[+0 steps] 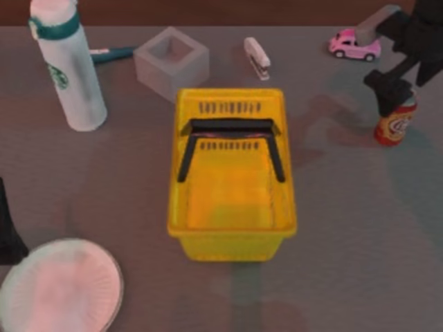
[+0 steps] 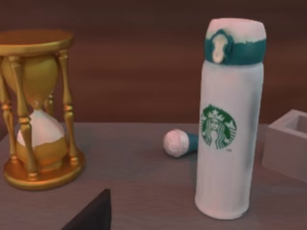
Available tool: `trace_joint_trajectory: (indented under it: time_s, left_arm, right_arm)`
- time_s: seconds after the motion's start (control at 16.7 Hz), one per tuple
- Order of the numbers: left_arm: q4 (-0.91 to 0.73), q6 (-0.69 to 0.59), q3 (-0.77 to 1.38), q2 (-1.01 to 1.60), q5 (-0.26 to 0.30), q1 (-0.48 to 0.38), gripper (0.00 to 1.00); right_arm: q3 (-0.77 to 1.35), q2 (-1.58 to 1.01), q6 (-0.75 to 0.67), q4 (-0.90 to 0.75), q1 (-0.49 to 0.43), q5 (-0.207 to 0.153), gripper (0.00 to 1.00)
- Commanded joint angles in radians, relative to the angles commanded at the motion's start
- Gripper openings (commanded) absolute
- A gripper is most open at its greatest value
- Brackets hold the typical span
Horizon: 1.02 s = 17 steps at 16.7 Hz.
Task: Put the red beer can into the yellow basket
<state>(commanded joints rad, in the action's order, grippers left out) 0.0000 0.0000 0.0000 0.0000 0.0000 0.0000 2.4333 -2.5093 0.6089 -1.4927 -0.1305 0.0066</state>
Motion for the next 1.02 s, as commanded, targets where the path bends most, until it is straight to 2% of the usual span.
trace_joint_trajectory:
  time_s: [0.42,0.72,1.02]
  left_arm:
    - [0.0,0.0,0.0,0.0,0.0,0.0,1.0]
    - [0.0,0.0,0.0,0.0,0.0,0.0,1.0]
    - [0.0,0.0,0.0,0.0,0.0,0.0,1.0]
  right_arm:
    - [-0.216,0.019,-0.001,0.196,-0.006,0.0,1.0]
    - [-0.23,0.02,-0.001,0.21,-0.006,0.0,1.0]
    - [-0.23,0.02,-0.001,0.21,-0.006,0.0,0.62]
